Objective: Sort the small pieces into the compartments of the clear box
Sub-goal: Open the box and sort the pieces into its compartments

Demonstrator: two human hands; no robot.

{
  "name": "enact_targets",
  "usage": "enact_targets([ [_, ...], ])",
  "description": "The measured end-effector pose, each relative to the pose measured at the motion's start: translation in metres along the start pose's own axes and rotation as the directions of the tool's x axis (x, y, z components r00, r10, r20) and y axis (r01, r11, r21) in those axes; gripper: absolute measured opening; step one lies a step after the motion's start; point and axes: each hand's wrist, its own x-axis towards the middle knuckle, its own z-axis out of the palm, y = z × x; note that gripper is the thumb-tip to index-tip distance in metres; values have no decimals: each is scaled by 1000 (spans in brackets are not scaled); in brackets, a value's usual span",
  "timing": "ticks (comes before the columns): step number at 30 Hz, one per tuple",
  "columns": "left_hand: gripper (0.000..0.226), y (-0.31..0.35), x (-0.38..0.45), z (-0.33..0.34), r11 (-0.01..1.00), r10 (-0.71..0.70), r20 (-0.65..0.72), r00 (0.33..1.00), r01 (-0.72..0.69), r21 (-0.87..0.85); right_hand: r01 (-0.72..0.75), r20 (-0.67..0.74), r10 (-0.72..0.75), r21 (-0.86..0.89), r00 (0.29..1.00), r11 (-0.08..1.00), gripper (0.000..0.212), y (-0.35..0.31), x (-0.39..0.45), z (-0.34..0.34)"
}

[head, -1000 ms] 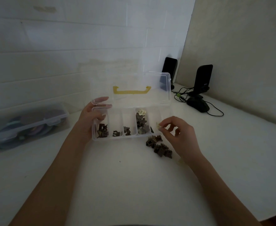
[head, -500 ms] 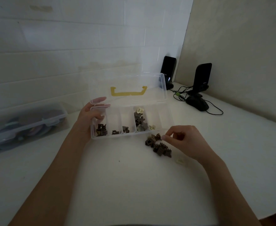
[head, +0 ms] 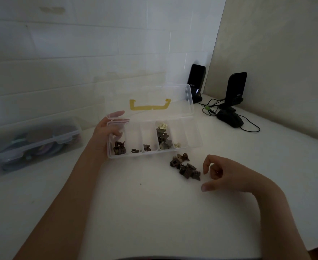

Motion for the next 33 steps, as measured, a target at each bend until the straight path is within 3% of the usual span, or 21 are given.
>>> enact_targets([
  [5, 53, 0, 0, 1, 1000, 3, -7, 1000, -3, -2, 30, -60, -36, -99, 998, 995, 20, 2, -5, 5],
  [9, 52, 0, 1, 0, 1000, 10, -1, 1000, -10, 14, 133, -156, -127, 25, 979, 991, 14, -2, -3, 5],
  [13, 51, -1, 1, -2, 1000, 11, 6, 1000, -11, -6, 323, -311, -298, 31, 902, 946, 13, -20, 11, 6],
  [17, 50, -1, 1, -1, 1000, 0, 9, 1000, 0, -8, 404, -419, -357, 28, 835, 914, 17, -42, 38, -2],
  [25, 55, 0, 1, 1, 1000, 4, 0, 1000, -4, 3, 436, -570, -358, 0, 739, 900, 41, -45, 61, 15],
  [33, 54, 1, 0, 3, 1000, -7, -7, 1000, 7, 16, 430, -618, -379, -73, 688, 900, 32, -45, 61, 20],
])
